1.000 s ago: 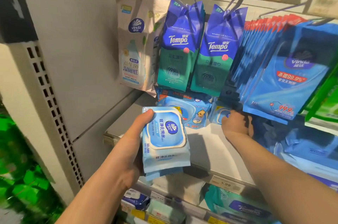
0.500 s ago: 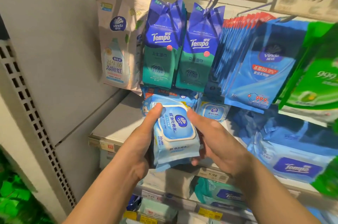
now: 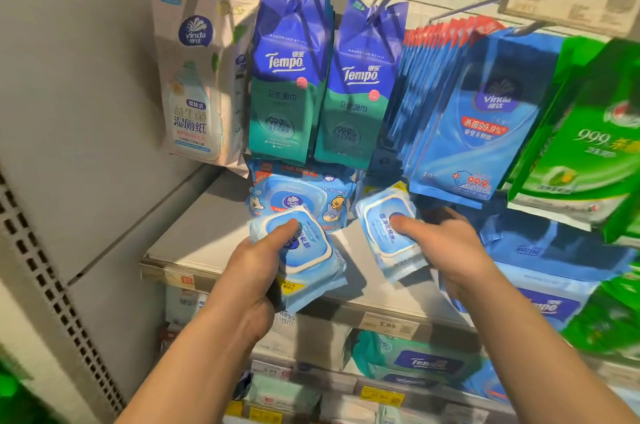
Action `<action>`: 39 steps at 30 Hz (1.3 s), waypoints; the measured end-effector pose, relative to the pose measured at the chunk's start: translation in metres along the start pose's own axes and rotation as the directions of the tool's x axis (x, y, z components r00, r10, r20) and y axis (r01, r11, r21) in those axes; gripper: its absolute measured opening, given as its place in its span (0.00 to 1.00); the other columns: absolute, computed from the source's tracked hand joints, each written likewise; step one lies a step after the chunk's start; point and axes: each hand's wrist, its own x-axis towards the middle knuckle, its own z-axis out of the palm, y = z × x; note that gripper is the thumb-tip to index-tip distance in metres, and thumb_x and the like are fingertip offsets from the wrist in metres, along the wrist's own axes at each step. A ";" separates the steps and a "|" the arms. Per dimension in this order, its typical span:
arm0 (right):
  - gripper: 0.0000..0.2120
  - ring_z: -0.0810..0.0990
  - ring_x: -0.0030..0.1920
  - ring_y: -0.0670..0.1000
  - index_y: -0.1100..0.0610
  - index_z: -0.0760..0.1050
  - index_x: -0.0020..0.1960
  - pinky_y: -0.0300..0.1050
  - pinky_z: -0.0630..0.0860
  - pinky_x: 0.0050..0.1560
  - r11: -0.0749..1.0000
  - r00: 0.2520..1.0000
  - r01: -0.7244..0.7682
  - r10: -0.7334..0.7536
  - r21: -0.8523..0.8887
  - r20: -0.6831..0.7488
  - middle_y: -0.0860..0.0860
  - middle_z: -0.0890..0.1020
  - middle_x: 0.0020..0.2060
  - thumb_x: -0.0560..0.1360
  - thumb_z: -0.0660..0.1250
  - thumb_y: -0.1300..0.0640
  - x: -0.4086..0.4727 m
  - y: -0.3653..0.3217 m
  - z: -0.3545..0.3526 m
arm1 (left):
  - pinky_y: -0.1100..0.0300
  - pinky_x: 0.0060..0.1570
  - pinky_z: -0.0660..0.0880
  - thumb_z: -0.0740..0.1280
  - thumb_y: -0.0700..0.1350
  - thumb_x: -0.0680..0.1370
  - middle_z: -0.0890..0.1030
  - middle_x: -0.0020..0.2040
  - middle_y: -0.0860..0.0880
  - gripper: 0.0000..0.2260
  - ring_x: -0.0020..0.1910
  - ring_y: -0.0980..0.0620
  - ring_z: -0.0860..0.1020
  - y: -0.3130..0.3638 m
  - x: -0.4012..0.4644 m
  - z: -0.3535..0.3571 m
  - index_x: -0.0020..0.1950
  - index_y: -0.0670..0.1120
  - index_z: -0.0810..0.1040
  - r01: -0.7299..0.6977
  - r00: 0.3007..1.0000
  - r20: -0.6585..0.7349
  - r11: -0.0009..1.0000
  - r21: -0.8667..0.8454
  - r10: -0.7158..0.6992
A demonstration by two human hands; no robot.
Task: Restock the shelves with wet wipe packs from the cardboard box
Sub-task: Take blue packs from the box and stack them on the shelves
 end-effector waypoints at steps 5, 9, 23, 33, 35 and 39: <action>0.21 0.79 0.52 0.51 0.50 0.78 0.62 0.41 0.75 0.51 0.812 0.980 0.151 -0.200 -0.564 -0.025 0.51 0.81 0.56 0.70 0.78 0.53 0.043 0.020 0.012 | 0.52 0.32 0.81 0.71 0.46 0.76 0.86 0.46 0.41 0.15 0.39 0.43 0.86 0.002 0.001 0.002 0.61 0.43 0.81 0.028 0.999 0.019 0.999 -0.032 -0.027; 0.24 0.64 0.75 0.54 0.42 0.72 0.74 0.54 0.69 0.71 0.596 0.969 0.204 -0.234 -0.776 0.075 0.52 0.66 0.74 0.79 0.68 0.53 0.071 0.046 0.020 | 0.53 0.30 0.81 0.71 0.46 0.76 0.86 0.46 0.41 0.14 0.37 0.44 0.86 0.003 0.002 0.001 0.60 0.43 0.80 0.031 0.999 0.042 0.999 -0.043 -0.029; 0.16 0.81 0.62 0.56 0.42 0.81 0.57 0.62 0.77 0.65 0.855 0.953 0.302 -0.284 -0.421 0.107 0.54 0.82 0.60 0.77 0.61 0.57 0.132 0.097 0.031 | 0.52 0.35 0.82 0.70 0.47 0.76 0.87 0.45 0.42 0.14 0.38 0.44 0.86 0.004 0.013 0.006 0.60 0.44 0.81 -0.014 0.999 0.041 0.998 -0.054 0.017; 0.18 0.82 0.55 0.52 0.49 0.78 0.61 0.59 0.78 0.61 0.987 0.983 0.159 -0.159 -0.005 -0.091 0.49 0.84 0.55 0.78 0.66 0.39 0.022 0.054 0.027 | 0.41 0.49 0.81 0.69 0.47 0.76 0.85 0.53 0.40 0.19 0.52 0.39 0.84 -0.014 0.031 0.030 0.66 0.44 0.74 -0.087 0.991 0.085 0.984 -0.153 0.100; 0.20 0.84 0.44 0.57 0.55 0.78 0.60 0.55 0.81 0.43 0.939 0.980 -0.128 0.071 0.319 0.184 0.58 0.85 0.51 0.79 0.66 0.40 -0.001 0.050 0.024 | 0.39 0.52 0.79 0.70 0.47 0.76 0.84 0.56 0.40 0.21 0.54 0.38 0.83 -0.023 0.037 0.038 0.68 0.45 0.73 -0.122 0.986 0.089 0.978 -0.171 0.139; 0.23 0.84 0.47 0.61 0.56 0.77 0.64 0.54 0.79 0.42 0.878 0.889 -0.242 0.030 0.412 0.457 0.61 0.85 0.55 0.72 0.69 0.47 -0.020 0.050 0.018 | 0.38 0.56 0.78 0.70 0.44 0.76 0.83 0.58 0.39 0.20 0.57 0.38 0.82 -0.043 0.042 0.058 0.68 0.44 0.72 -0.153 0.973 0.135 0.958 -0.241 0.189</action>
